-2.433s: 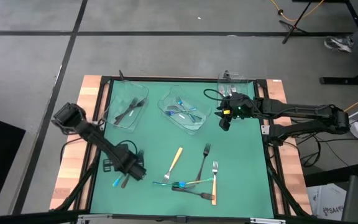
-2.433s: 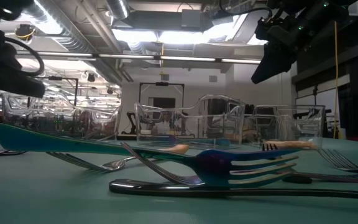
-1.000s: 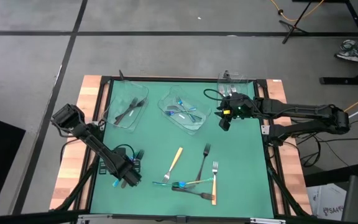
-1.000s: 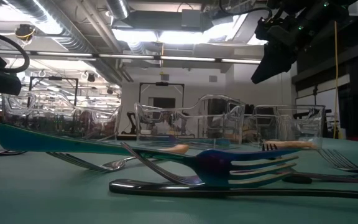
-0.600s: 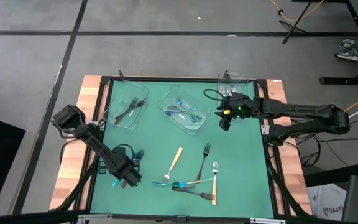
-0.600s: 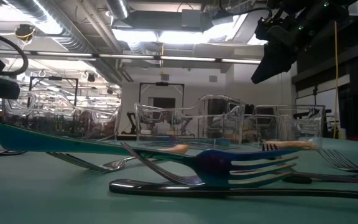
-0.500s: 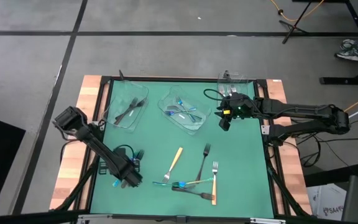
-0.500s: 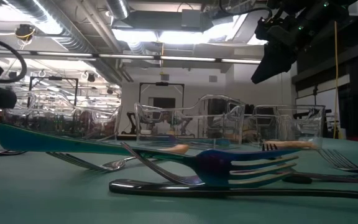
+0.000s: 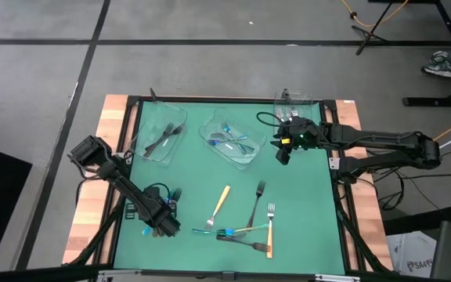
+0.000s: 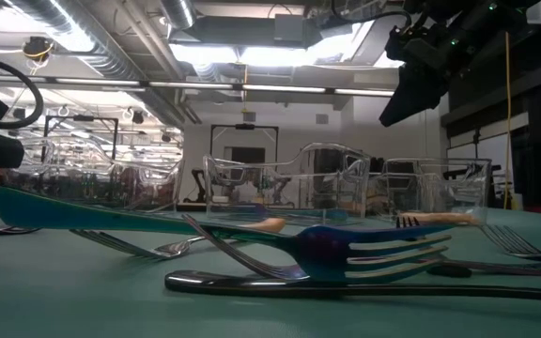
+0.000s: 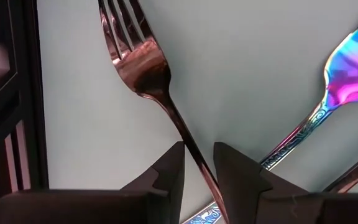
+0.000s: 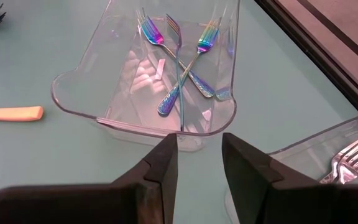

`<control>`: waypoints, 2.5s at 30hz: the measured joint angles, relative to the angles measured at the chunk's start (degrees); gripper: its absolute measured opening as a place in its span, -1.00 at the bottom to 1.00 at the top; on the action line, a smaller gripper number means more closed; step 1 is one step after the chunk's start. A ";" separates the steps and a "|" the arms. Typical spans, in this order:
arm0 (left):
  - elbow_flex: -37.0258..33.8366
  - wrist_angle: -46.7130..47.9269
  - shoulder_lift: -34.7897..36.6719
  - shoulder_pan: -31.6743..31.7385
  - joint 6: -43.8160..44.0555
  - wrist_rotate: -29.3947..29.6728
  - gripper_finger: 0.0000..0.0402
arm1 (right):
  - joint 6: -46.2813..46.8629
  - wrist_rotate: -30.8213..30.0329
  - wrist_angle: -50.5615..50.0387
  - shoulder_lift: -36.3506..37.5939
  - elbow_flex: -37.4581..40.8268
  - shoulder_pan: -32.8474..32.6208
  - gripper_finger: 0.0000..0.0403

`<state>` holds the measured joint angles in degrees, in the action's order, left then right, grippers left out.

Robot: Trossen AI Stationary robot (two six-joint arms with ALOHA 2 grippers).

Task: Sort silverware by color (type)
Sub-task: Put the black fork into the left transparent bin

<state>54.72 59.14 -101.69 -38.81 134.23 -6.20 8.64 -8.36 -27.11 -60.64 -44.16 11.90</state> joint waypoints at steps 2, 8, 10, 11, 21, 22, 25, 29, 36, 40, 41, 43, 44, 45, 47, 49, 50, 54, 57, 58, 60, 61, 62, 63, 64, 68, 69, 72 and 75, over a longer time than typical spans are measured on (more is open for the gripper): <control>-0.02 -0.02 -0.01 -0.06 0.03 0.47 -0.57 | 0.00 0.02 0.01 0.00 0.00 0.00 -0.43; -0.07 -0.24 -0.06 -0.04 0.10 0.80 -0.67 | 0.00 0.01 0.00 0.00 -0.01 0.00 -0.43; -0.07 -0.35 -0.09 -0.04 0.16 1.00 -0.74 | 0.00 0.00 0.00 0.00 0.00 0.00 -0.43; -0.07 -0.37 -0.09 -0.04 0.18 1.11 -0.77 | 0.00 0.00 0.00 0.00 0.00 0.00 -0.43; -0.11 -0.28 -0.13 -0.04 0.18 1.73 -0.97 | 0.00 0.00 0.00 0.00 0.00 0.00 -0.43; -0.11 -0.27 -0.13 -0.04 0.17 1.73 -0.98 | 0.00 0.02 0.00 0.00 0.00 0.00 -0.43; -0.24 -0.27 0.41 -0.04 -0.99 1.79 -0.98 | -0.01 0.01 0.00 0.00 0.00 0.00 -0.43; -0.36 0.43 2.17 -0.03 -2.91 3.63 -0.98 | 0.00 0.01 0.02 0.00 0.00 0.00 -0.43; 3.45 2.34 5.92 0.19 -7.25 11.15 -0.99 | -0.01 0.00 0.02 0.00 -0.01 0.00 -0.43; 6.06 2.99 8.09 0.55 -10.88 16.44 -0.99 | 0.00 0.00 0.00 0.00 0.00 0.00 -0.43; 6.70 3.13 8.59 0.64 -12.40 17.71 -0.99 | 0.00 0.02 0.02 0.00 0.00 0.00 -0.43; 7.96 3.10 9.86 1.11 -15.60 20.70 -0.99 | 0.00 0.00 0.00 0.00 0.00 0.00 -0.43; 8.64 3.04 10.39 1.60 -17.30 22.54 -0.99 | 0.00 0.00 0.01 0.00 0.00 0.00 -0.43; 9.02 2.98 10.97 2.04 -18.94 24.25 -0.99 | -0.02 0.02 0.04 0.00 0.00 0.00 -0.43; 9.71 2.99 12.14 3.15 -22.71 27.10 -0.99 | -0.01 0.02 0.02 0.00 0.00 0.00 -0.43; 10.34 3.11 13.68 4.65 -26.64 29.09 -0.98 | -0.01 0.02 0.01 0.00 0.00 0.00 -0.43; 10.64 3.10 14.41 5.56 -28.69 29.55 -0.98 | -0.01 0.02 0.02 0.00 0.00 0.00 -0.43; 11.63 3.34 17.39 10.36 -37.86 31.14 -0.98 | 0.00 0.02 0.02 0.00 0.00 0.00 -0.43; 11.91 3.23 20.22 14.87 -45.30 31.13 -0.98 | 0.00 0.02 0.02 0.00 0.00 0.00 -0.43; 11.90 3.32 21.18 16.52 -47.84 31.12 -0.98 | 0.00 0.03 0.01 0.00 0.00 0.00 -0.43; 11.90 3.29 23.10 19.97 -53.57 31.13 -0.98 | 0.00 0.04 0.02 0.00 0.00 0.00 -0.43; 11.90 3.30 24.05 21.85 -56.47 31.16 -0.98 | 0.00 0.04 0.00 0.00 0.00 0.00 -0.43; 11.91 3.32 25.10 23.71 -59.36 31.10 -0.98 | 0.00 0.04 0.02 0.00 0.00 0.00 -0.43; 11.89 3.32 26.08 25.62 -62.28 31.09 -0.98 | 0.00 0.04 0.00 0.00 0.00 0.00 -0.43; 11.91 3.30 27.10 27.55 -64.99 31.10 -0.98 | 0.00 0.04 0.00 0.00 0.00 0.00 -0.43; 11.91 3.34 30.55 36.23 -73.65 31.21 -0.98 | 0.00 0.04 0.01 0.00 0.00 0.00 -0.43; 11.91 3.36 31.30 38.43 -75.92 31.31 -0.98 | 0.00 0.06 0.00 0.00 0.00 0.00 -0.43; 11.91 3.38 32.47 44.93 -84.15 31.82 -0.98 | 0.00 0.04 0.02 0.00 0.00 0.00 -0.43; 11.91 3.37 32.52 50.82 -92.11 32.24 -0.98 | 0.00 0.04 0.00 0.00 0.00 0.00 -0.43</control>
<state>66.63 62.50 -69.17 12.02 42.11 26.05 8.64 -8.32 -27.11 -60.64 -44.16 11.90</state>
